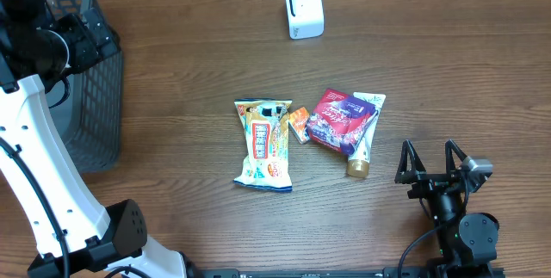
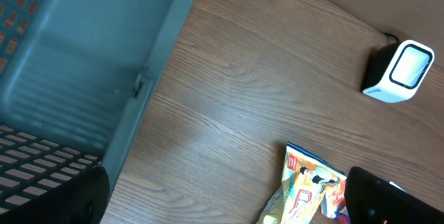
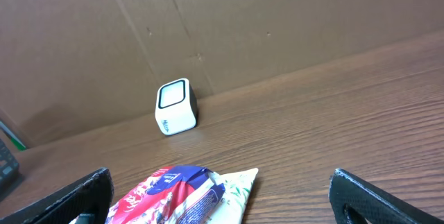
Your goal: Scan the item barcode
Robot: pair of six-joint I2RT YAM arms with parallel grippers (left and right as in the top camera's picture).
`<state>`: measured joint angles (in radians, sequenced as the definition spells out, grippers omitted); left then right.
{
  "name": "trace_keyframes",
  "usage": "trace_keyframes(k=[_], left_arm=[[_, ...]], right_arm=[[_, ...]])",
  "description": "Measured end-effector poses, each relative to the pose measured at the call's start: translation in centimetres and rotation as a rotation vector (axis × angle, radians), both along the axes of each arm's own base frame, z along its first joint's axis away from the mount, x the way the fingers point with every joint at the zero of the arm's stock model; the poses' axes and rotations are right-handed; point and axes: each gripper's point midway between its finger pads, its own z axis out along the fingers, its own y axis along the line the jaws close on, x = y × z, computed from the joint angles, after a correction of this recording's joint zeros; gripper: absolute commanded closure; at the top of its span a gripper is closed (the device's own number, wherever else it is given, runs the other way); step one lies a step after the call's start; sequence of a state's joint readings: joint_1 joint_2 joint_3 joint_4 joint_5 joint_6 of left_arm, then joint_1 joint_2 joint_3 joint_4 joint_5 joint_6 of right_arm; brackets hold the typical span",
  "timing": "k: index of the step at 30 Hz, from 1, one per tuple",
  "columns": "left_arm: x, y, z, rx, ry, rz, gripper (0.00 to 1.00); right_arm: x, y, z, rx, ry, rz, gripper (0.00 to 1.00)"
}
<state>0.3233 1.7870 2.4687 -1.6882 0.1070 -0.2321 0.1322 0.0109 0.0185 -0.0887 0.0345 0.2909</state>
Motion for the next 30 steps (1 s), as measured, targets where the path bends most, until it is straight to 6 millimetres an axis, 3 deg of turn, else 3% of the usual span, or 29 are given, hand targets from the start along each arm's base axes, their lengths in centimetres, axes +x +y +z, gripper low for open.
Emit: trace_keyframes(k=[19,25,30], left_arm=[[0.0,0.0,0.0,0.0,0.0,0.0,0.0],[0.0,0.0,0.0,0.002,0.0,0.001,0.0],[0.0,0.1,0.0,0.005,0.001,0.003,0.0]], right_arm=[[0.0,0.0,0.1,0.004,-0.005,0.001,0.0],[-0.4,1.8,2.4,0.172,-0.069,0.108,0.0],[-0.9,2.4,5.4,0.356,-0.154,0.177,0.0]])
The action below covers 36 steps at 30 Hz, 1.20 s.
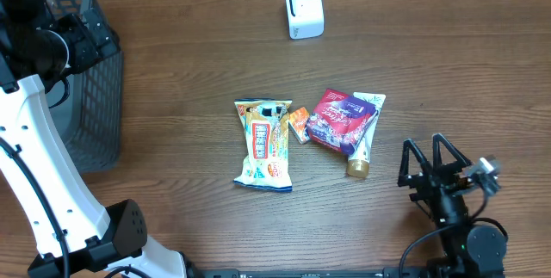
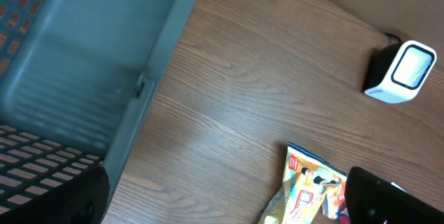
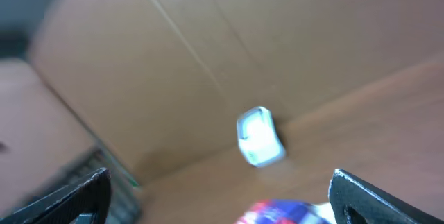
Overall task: Scan the item barcode
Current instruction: 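Move the right gripper over the purple liner pack on the tube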
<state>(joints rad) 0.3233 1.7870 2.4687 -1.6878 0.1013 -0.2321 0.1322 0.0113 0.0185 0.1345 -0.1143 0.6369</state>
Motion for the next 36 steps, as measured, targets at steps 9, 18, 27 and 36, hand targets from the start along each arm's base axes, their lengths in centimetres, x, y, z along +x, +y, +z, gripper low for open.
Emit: trace_keyframes(k=[9,18,27,36], left_arm=[[0.0,0.0,0.0,0.001,0.001,0.001,0.0],[0.0,0.0,0.0,0.002,0.002,0.001,0.0],[0.0,0.0,-0.1,0.001,0.003,0.001,0.0],[0.0,0.0,-0.1,0.001,0.003,0.001,0.0]], right_arm=[[-2.4,-0.1,7.3,0.056,-0.251,0.021,0.0],[-1.3,-0.1,12.7,-0.223,0.083,-0.02,0.0],[5.3,5.1,13.1,-0.305,0.443,0.29,0.0],[10.1,9.0,2.1,-0.207,0.834,0.501,0.0]])
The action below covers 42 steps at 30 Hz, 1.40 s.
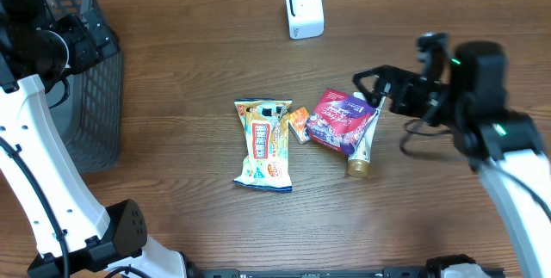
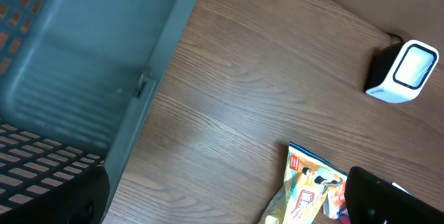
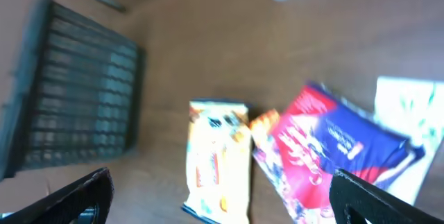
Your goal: Scan the item barcode
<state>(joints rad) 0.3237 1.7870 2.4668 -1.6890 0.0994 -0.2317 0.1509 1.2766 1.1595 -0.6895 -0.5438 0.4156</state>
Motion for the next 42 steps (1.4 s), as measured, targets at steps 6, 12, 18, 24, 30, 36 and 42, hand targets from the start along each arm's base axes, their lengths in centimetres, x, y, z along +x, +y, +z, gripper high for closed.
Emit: trace_keyframes(k=[6,12,18,24,30,36,42], left_arm=[[0.0,0.0,0.0,0.0,0.0,0.0,0.0],[0.0,0.0,0.0,0.0,-0.001,0.0,0.0],[0.0,0.0,0.0,0.0,0.0,0.0,0.0],[0.0,0.0,0.0,0.0,-0.001,0.0,0.0],[0.0,0.0,0.0,0.0,-0.001,0.0,0.0],[0.0,0.0,0.0,0.0,0.0,0.0,0.0],[0.0,0.0,0.0,0.0,-0.001,0.0,0.0]], right_arm=[[1.1,0.4,-10.2,-0.063,0.37,-0.089,0.0],[-0.6,-1.7,-16.9,-0.19,0.63,-0.204,0.0],[-1.0,-2.0,-18.9,-0.222,0.697,-0.227,0.0],[-0.3,-1.5,-19.4,-0.202,0.701,-0.258,0.0],[-0.4,-1.5,-19.4,-0.202,0.703,-0.256,0.0],[-1.1,-1.1,-19.3,-0.203,0.706,-0.19,0.0],[-0.9,-0.7,-19.1,-0.19,0.689,-0.166,0.0]])
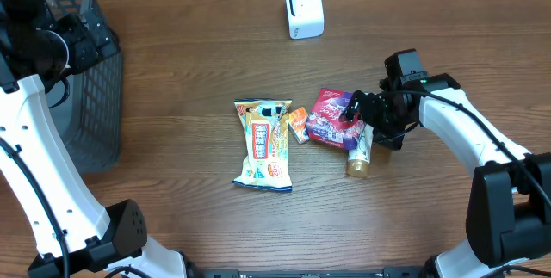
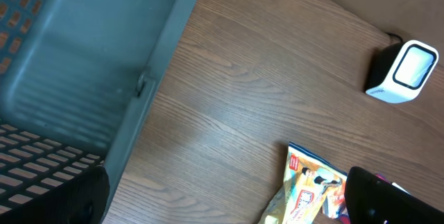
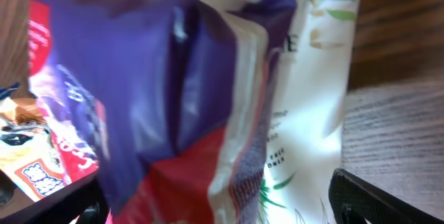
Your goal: Scan the item barcode
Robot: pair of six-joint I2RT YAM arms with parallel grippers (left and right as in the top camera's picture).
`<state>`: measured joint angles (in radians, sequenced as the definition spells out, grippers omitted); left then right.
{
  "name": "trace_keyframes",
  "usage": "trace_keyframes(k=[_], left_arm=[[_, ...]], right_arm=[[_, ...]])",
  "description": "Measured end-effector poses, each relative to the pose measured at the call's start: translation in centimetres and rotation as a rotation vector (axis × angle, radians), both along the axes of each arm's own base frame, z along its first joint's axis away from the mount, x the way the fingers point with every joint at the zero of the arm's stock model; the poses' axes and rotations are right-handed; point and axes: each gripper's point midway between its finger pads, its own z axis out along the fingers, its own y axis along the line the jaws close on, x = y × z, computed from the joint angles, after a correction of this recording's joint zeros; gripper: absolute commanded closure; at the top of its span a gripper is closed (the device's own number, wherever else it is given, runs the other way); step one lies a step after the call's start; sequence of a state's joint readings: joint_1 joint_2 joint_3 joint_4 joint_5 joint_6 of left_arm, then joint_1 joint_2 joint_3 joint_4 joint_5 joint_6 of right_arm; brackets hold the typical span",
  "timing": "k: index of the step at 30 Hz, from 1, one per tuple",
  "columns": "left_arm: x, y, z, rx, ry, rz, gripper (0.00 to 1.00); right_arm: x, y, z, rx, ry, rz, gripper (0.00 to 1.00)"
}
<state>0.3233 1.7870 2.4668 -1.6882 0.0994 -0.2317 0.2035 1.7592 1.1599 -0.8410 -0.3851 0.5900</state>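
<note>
A red and purple pouch (image 1: 330, 120) lies mid-table, partly over a white tube (image 1: 361, 146) with a gold cap. My right gripper (image 1: 372, 121) is low over both, open. In the right wrist view the pouch (image 3: 139, 99) and the tube (image 3: 312, 99) fill the space between the two fingers (image 3: 374, 197). A yellow snack bag (image 1: 264, 145) and a small orange packet (image 1: 298, 125) lie to the left. The white scanner (image 1: 303, 8) stands at the far edge. My left gripper (image 2: 222, 193) is open, high over the table's left side.
A dark mesh basket (image 1: 90, 106) stands at the table's left edge, under my left arm, and shows large in the left wrist view (image 2: 69, 78). A brown cardboard wall runs behind the scanner. Bare wood surrounds the cluster of items.
My right gripper was higher, just right of the pouch. Now it is down over the pouch's right edge and the tube, fingers on either side. The left arm and the items have not moved.
My right arm rested at the table's front right, open, facing the scanner. Then it tilted upward there. Then it was over the table beside the pouch, and now sits low over pouch and tube. The left arm stayed over the basket throughout.
</note>
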Motion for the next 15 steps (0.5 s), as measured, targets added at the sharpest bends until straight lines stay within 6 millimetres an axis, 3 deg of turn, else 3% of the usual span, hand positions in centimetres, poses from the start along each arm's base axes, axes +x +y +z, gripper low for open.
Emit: trace_keyframes(k=[4,8,9,12,14,15], left_arm=[[0.0,0.0,0.0,0.0,0.0,0.0,0.0],[0.0,0.0,0.0,0.0,0.0,0.0,0.0],[0.0,0.0,0.0,0.0,0.0,0.0,0.0],[0.0,0.0,0.0,0.0,0.0,0.0,0.0],[0.0,0.0,0.0,0.0,0.0,0.0,0.0],[0.0,0.0,0.0,0.0,0.0,0.0,0.0]], right_arm=[[0.6,0.2,0.2,0.009,-0.029,0.005,0.0],[1.1,0.5,0.4,0.028,-0.052,0.012,0.23],[1.2,0.6,0.5,0.031,-0.059,0.016,0.23],[1.5,0.8,0.7,0.042,-0.074,0.018,0.1],[1.6,0.9,0.7,0.044,-0.071,0.012,0.11],[1.6,0.9,0.7,0.045,-0.069,0.008,0.17]])
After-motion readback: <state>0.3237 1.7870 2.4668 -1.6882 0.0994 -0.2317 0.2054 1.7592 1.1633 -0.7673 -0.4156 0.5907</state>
